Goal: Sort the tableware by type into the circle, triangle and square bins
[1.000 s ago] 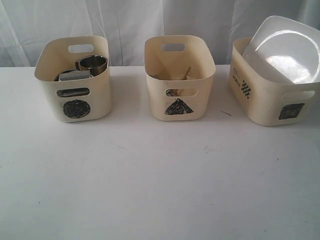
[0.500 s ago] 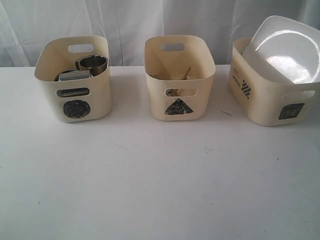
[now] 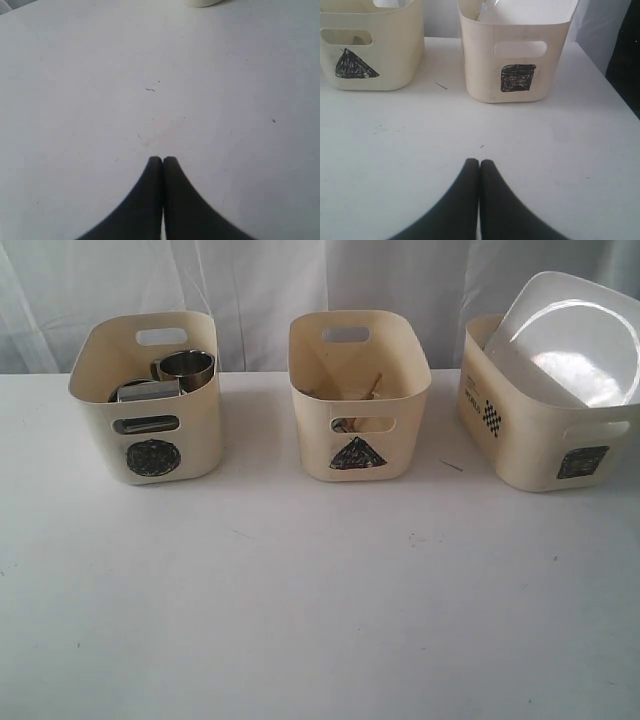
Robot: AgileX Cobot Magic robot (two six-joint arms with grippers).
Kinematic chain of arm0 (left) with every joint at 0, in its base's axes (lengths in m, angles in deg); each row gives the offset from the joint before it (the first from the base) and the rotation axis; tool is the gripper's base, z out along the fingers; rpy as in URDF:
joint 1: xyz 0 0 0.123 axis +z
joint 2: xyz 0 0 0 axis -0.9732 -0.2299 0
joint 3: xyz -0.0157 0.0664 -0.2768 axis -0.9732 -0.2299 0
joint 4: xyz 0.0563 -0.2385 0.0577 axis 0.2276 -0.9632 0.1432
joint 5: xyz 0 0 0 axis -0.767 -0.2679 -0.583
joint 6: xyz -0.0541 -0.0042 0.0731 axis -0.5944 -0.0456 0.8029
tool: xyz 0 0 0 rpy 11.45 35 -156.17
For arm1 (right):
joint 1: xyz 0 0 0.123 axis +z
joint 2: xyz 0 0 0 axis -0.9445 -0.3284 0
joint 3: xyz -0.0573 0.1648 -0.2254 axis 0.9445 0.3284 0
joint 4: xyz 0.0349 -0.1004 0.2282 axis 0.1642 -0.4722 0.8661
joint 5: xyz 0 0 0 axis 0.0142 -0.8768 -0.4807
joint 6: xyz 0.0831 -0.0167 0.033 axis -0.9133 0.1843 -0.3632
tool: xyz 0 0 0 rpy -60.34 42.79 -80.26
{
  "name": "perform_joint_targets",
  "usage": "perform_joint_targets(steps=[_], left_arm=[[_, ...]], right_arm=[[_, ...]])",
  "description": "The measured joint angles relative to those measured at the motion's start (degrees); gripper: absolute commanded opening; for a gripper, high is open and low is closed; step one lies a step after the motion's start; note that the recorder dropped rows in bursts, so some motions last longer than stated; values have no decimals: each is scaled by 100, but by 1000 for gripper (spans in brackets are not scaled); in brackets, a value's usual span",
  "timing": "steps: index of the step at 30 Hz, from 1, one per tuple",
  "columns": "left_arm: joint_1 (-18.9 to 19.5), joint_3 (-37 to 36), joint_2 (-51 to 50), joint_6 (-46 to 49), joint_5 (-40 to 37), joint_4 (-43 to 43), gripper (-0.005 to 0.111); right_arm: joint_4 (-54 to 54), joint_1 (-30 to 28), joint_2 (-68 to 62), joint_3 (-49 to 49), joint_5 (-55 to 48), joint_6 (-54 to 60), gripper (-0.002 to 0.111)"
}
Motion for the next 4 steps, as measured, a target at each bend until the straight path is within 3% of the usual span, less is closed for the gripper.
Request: perform_joint_targets(steps=[4], left_arm=[[0,0,0,0,0,0,0]], right_arm=[[0,0,0,0,0,0,0]])
